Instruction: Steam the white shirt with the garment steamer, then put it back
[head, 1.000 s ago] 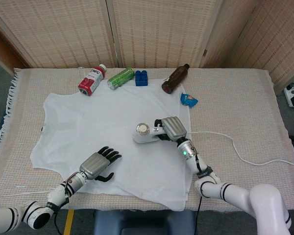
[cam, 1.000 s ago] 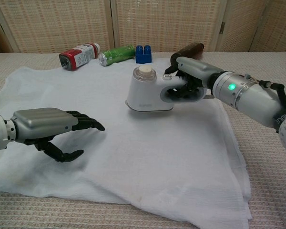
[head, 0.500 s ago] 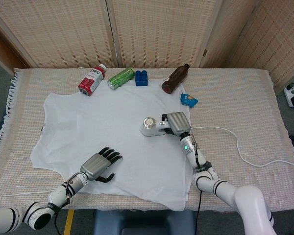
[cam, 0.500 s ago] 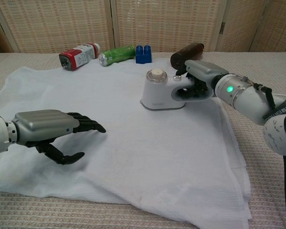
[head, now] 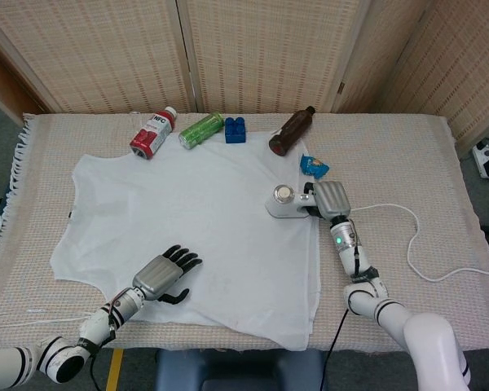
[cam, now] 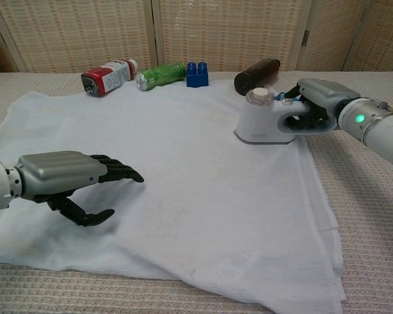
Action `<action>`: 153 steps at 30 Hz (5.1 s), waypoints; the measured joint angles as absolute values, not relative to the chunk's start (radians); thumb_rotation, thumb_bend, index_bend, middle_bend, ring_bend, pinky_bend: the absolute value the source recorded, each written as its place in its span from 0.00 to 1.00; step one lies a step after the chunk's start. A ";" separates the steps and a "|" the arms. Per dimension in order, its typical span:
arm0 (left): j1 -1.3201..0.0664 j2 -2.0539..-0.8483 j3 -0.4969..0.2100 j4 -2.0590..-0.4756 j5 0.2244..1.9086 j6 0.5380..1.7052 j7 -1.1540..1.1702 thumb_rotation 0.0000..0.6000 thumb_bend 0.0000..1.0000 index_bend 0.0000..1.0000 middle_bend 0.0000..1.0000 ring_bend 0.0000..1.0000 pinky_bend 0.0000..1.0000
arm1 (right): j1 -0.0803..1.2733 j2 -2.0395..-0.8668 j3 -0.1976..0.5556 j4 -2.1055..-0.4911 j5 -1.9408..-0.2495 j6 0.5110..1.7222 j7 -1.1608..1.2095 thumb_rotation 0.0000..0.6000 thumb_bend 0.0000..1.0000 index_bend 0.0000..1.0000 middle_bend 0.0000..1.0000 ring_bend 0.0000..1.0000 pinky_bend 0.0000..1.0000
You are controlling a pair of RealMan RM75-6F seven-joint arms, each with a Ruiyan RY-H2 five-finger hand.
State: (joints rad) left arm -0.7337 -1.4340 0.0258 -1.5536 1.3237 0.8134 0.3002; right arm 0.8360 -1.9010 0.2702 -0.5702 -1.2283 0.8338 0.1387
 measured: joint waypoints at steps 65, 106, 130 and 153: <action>-0.733 -1.444 0.023 -1.581 1.299 0.832 0.360 0.50 0.52 0.12 0.10 0.00 0.00 | 0.667 -1.578 0.040 -1.173 -1.562 1.122 0.169 1.00 0.52 0.86 0.88 0.81 0.93; -0.731 -1.462 0.024 -1.573 1.295 0.833 0.373 0.50 0.52 0.12 0.10 0.00 0.00 | 0.554 -1.502 -0.147 -1.277 -1.732 1.257 0.102 1.00 0.52 0.86 0.88 0.81 0.93; -0.655 -1.363 -0.075 -1.589 1.297 0.965 0.057 0.50 0.20 0.12 0.09 0.00 0.00 | 0.457 -1.452 0.068 -1.050 -1.345 1.138 0.215 1.00 0.46 0.80 0.83 0.71 0.93; -0.603 -1.330 -0.081 -1.571 1.283 0.995 0.018 0.50 0.15 0.12 0.09 0.00 0.00 | 0.444 -1.370 0.080 -1.168 -1.295 0.979 0.159 0.69 0.00 0.00 0.00 0.00 0.12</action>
